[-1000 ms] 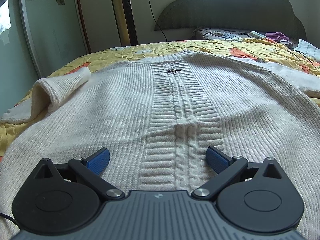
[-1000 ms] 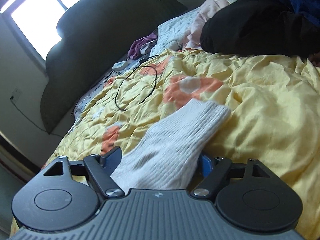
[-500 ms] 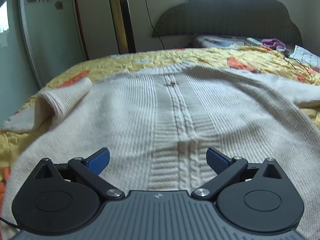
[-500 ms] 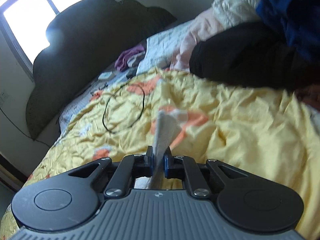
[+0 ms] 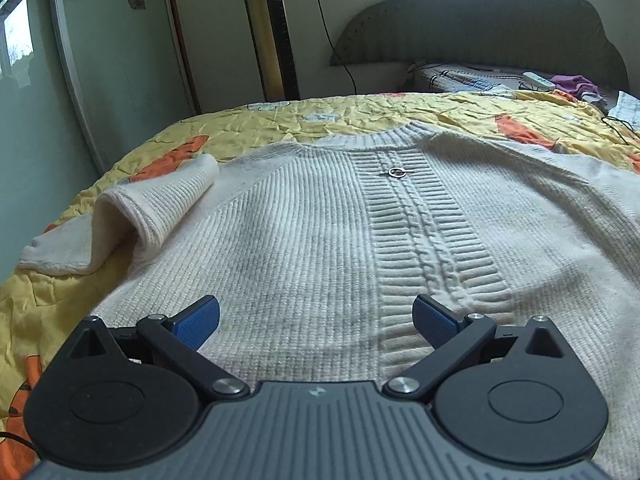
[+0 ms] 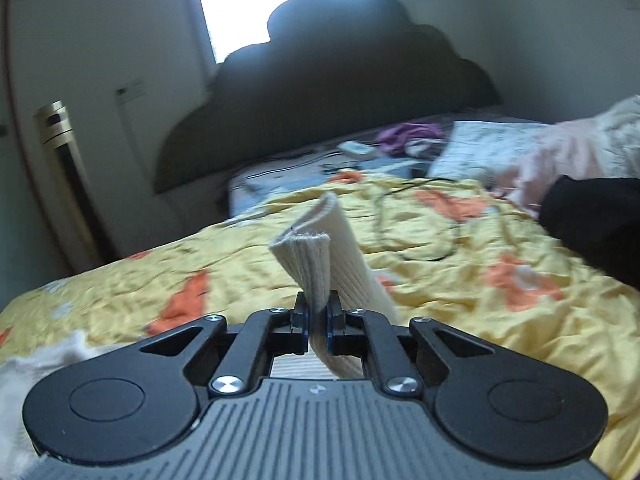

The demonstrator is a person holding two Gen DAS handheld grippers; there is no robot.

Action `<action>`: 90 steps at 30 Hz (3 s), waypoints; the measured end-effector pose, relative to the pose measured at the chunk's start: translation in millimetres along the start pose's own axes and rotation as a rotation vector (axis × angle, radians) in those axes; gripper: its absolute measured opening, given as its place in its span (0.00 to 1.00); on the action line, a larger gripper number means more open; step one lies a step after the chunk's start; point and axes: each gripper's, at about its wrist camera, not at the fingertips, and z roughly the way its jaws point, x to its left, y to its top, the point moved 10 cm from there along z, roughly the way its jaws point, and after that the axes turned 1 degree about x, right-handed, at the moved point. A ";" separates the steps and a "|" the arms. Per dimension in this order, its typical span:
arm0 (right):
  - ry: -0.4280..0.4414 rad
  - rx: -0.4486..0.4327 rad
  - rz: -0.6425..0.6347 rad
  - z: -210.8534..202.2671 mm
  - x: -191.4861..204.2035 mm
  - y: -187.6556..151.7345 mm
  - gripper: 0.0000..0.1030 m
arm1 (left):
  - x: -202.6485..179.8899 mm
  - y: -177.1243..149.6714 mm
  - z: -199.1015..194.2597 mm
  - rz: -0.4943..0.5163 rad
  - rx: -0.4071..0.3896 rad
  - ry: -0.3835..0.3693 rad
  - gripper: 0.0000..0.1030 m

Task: Fold small clothes
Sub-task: 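Lift the cuff with the right gripper, lay it across the body, release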

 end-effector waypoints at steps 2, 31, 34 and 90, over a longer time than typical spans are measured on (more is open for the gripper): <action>0.054 0.014 -0.028 -4.0 33.1 -8.4 0.10 | 1.8 -3.3 3.4 -0.004 0.005 0.000 1.00; 0.287 0.176 -0.097 8.0 216.8 -78.4 0.11 | 8.9 -21.8 15.0 -0.055 0.005 -0.018 1.00; 0.293 0.177 -0.089 9.5 226.5 -76.6 0.11 | 9.2 -22.2 15.0 -0.058 0.005 -0.021 1.00; 0.516 0.442 -0.187 50.2 419.8 -183.4 0.34 | 85.2 -13.6 -8.4 -0.031 0.016 0.074 1.00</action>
